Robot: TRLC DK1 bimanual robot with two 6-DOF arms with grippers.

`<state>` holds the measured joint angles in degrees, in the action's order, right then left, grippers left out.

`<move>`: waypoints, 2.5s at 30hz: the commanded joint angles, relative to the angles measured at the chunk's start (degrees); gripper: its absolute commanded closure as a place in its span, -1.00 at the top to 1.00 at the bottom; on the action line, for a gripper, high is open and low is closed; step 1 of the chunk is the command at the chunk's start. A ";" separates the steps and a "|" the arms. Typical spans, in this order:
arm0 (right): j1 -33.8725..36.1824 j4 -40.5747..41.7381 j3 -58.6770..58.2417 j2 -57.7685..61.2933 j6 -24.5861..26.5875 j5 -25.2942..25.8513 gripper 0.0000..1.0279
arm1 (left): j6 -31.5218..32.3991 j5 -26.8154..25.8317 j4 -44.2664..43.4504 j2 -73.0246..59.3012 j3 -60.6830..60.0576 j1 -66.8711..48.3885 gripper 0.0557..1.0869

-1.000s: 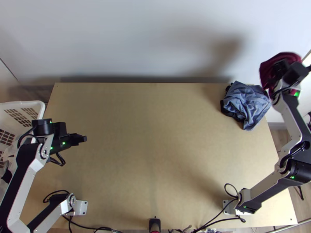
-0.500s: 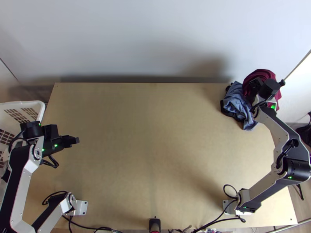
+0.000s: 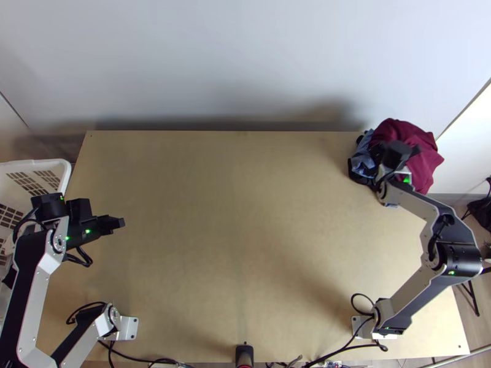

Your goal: Fold the t-shirt

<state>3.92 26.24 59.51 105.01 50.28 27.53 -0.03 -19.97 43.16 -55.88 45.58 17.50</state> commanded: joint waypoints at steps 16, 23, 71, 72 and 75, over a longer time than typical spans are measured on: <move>3.28 -1.10 -3.26 4.32 -4.93 0.42 -0.95 | -0.67 0.02 2.02 1.65 -0.14 0.78 -0.88; -1.90 -4.97 -8.70 -7.19 -6.51 -1.25 0.45 | -0.41 0.02 2.81 3.32 -0.58 1.05 -0.88; 1.79 -51.11 -21.27 -75.04 -68.21 -23.75 0.91 | 19.46 -1.65 -32.52 40.32 -23.35 1.22 -0.01; 2.58 -50.50 -22.15 -76.71 -68.30 -23.84 0.91 | 20.07 -1.65 -34.89 43.40 -25.72 1.22 -0.01; 3.37 -47.77 -25.67 -81.90 -66.72 -23.75 0.91 | 22.97 -1.30 -39.11 50.87 -30.73 1.22 -0.01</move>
<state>1.65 -24.47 39.44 34.15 -15.77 5.80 18.48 -21.08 14.28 -19.46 25.39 18.85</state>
